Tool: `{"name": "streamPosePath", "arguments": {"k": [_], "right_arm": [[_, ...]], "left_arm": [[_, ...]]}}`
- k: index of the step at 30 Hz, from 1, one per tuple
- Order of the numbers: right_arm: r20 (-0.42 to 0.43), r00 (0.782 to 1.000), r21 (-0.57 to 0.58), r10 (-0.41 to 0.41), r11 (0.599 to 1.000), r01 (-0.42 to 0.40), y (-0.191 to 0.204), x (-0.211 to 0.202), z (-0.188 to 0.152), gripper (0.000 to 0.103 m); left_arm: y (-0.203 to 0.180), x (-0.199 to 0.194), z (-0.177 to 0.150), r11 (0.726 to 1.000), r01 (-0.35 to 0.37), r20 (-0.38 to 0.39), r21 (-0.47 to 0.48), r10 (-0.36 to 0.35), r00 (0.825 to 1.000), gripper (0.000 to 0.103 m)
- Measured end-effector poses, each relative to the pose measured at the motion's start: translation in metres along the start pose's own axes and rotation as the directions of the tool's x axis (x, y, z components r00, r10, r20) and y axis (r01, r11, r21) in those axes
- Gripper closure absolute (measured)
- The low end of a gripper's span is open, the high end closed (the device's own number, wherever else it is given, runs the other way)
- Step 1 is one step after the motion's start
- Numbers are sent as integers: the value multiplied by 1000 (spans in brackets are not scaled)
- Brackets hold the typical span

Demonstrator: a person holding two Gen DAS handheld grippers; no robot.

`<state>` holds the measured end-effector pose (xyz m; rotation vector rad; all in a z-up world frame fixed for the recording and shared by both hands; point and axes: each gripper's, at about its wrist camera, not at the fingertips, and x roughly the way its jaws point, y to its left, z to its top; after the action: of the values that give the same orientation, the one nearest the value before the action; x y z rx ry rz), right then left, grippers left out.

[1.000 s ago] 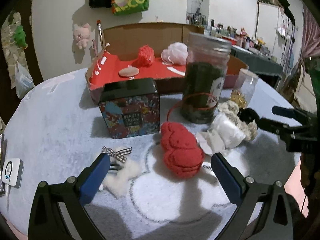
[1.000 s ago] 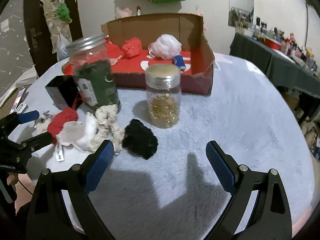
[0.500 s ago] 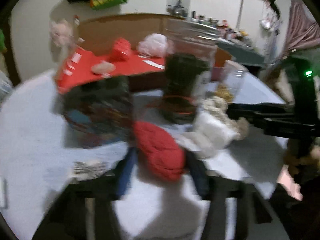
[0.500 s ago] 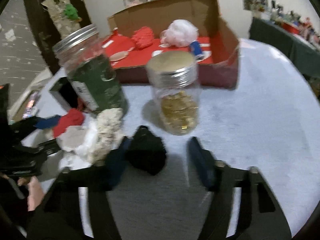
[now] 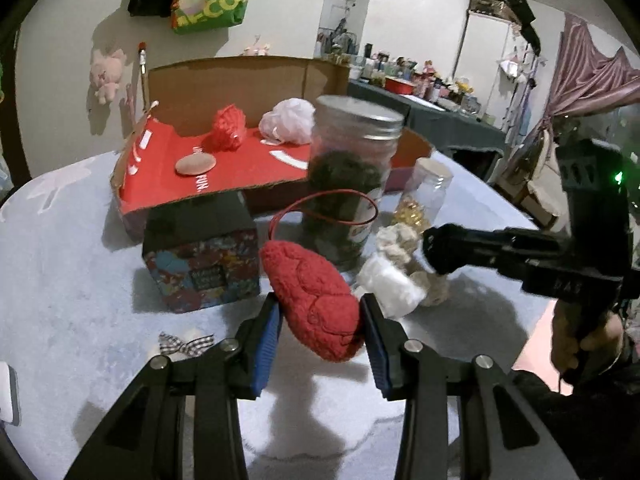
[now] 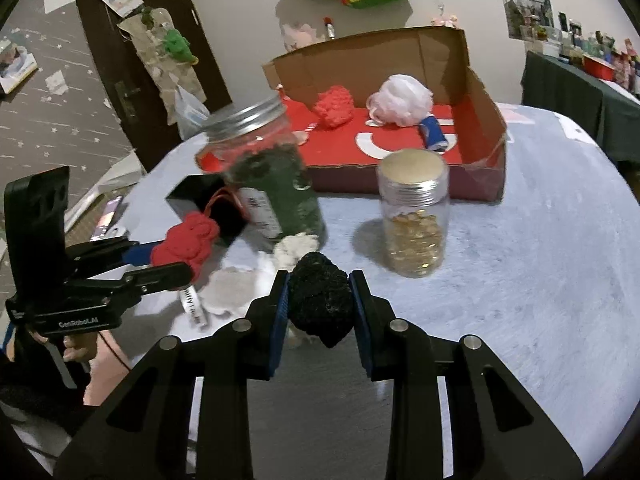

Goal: Organize soft objects
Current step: 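Lift and carry the red pouch and black scrunchie with both tools into the box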

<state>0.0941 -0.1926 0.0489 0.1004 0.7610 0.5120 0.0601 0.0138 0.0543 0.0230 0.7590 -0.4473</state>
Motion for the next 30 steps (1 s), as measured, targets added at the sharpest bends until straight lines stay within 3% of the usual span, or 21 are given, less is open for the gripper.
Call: {"name": "streamPosePath", "arguments": {"k": [5,14,30], "right_arm": [[7,1000,-7,12,1000,-12,4,-2,0,75],[5,1000,0,25,1000,-25,4,0,-1,75],[13,999,52,32,998,-33,-13,-7,-3,75]], "left_arm": [[0,5,6,998,56,0,-20,-56,998,61],[0,12,6,995,95,-3,-32,-96,995,61],[10,-1,-4,994,89,9,-57,-89,996,61]]}}
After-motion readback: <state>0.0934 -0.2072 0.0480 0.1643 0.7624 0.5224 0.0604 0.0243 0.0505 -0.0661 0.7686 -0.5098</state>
